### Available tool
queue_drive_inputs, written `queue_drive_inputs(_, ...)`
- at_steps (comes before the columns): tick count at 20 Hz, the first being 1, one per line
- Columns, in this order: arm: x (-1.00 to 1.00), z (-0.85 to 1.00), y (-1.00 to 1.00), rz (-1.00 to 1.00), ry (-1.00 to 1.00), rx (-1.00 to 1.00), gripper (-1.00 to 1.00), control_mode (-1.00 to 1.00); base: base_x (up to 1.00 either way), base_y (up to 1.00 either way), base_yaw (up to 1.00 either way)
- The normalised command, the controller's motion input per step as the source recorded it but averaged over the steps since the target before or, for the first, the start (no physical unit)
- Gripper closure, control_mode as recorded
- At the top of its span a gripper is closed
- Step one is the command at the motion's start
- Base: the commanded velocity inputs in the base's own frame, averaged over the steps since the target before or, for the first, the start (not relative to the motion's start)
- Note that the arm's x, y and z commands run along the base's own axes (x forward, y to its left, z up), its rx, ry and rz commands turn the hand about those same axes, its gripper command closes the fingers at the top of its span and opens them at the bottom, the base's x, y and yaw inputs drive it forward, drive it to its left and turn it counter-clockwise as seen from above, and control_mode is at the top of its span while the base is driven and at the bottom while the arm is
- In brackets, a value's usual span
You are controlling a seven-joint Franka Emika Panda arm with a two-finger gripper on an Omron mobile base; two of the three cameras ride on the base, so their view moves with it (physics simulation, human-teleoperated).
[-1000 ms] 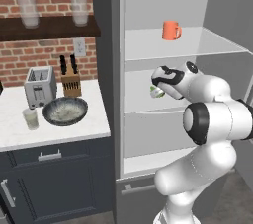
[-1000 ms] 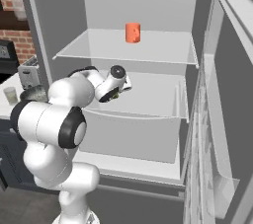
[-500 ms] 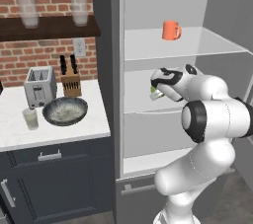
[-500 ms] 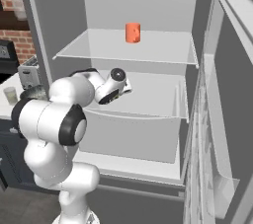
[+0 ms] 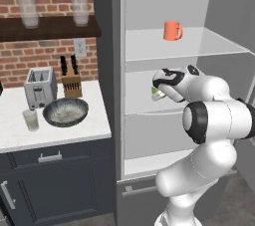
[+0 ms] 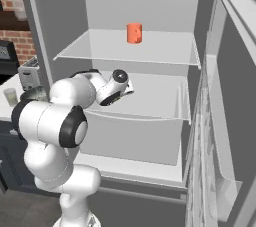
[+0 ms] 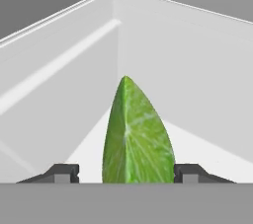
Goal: Grab a lemon wedge from the fridge and one ice cube from the ice bowl, and put them in the glass of lemonade.
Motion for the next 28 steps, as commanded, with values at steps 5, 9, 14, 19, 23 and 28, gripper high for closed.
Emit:
queue_drive_inputs(5,0.0,0.0,0.0,0.0,0.0,0.0,1.0,-1.0,0.0,0.0,0.0)
queue_drive_inputs(9,-0.02,0.0,0.0,0.0,0.0,0.0,1.0,-1.0,0.0,0.0,0.0)
queue_drive_inputs(14,-0.67,0.0,-0.05,0.0,0.0,0.02,1.0,-1.0,0.0,0.0,0.0)
queue_drive_inputs(19,-0.96,0.2,-0.38,-0.02,0.0,0.04,1.0,-1.0,0.0,0.0,0.0)
queue_drive_inputs(23,-0.86,0.62,-0.48,-0.03,0.02,0.01,1.0,-1.0,0.0,0.0,0.0)
queue_drive_inputs(28,-0.49,0.96,-0.21,-0.01,0.21,0.0,1.0,-1.0,0.0,0.0,0.0)
